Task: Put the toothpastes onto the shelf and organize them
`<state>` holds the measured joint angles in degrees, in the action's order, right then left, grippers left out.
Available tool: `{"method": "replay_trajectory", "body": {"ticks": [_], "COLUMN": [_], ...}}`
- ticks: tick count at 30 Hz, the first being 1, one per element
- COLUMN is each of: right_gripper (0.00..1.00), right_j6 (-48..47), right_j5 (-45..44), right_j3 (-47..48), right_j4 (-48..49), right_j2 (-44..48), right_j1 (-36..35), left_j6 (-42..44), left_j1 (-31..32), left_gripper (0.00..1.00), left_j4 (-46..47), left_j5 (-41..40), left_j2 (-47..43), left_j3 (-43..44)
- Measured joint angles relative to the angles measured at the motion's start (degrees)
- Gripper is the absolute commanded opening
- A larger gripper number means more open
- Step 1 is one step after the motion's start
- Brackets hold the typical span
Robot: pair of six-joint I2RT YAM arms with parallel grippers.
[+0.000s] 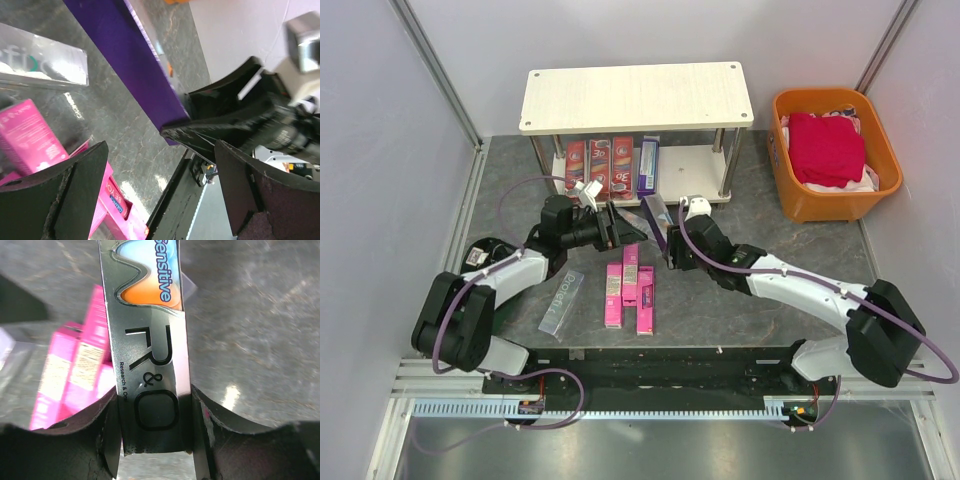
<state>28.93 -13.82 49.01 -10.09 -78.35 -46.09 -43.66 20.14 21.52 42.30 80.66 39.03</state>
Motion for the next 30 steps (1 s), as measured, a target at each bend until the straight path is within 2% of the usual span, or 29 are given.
{"method": "replay_trajectory", "body": {"ticks": [11,15,16,18,19,20,23,24,28,30], "right_gripper": [0.27,0.32,0.34,0.38,0.39,0.41,0.63,0.73,0.97,0.98], "right_j6": [1.42,1.73,1.77,1.84,1.86,1.90,1.84,1.77,1.66,1.22], "right_j5": [0.46,0.46,0.44,0.35,0.24,0.22,0.31,0.31,1.09,1.79], "right_j3": [1.40,1.53,1.60,1.73,1.73,1.73,1.73,1.73,1.75,1.75], "right_j4": [2.40,2.91,2.99,3.23,3.28,3.41,3.50,3.52,5.33,6.47], "right_j2": [0.42,0.42,0.39,0.39,0.42,0.42,0.20,0.20,0.24,0.66], "right_j1": [-5.81,-7.52,-7.78,-8.20,-8.31,-8.31,-8.59,-8.61,-8.52,-8.35], "left_j6": [-4.79,-6.01,-6.32,-7.04,-7.39,-7.80,-9.77,-9.86,-9.64,-9.42], "left_j1": [3.15,3.17,3.19,3.23,3.23,3.19,3.23,3.23,1.68,-0.92], "left_gripper": [0.92,0.78,0.69,0.60,0.49,0.47,0.46,0.46,0.43,0.42], "left_j4": [7.54,9.66,10.05,11.06,11.50,11.74,13.53,13.81,14.10,14.32], "left_j5": [0.09,0.04,0.04,0.04,-0.07,-0.15,-0.17,-0.20,0.37,1.95], "left_j2": [6.64,8.02,8.28,8.79,8.87,8.92,8.72,8.66,8.04,7.34], "left_j3": [0.81,1.22,1.22,1.22,1.20,1.18,1.16,1.09,-0.20,-1.40]}}
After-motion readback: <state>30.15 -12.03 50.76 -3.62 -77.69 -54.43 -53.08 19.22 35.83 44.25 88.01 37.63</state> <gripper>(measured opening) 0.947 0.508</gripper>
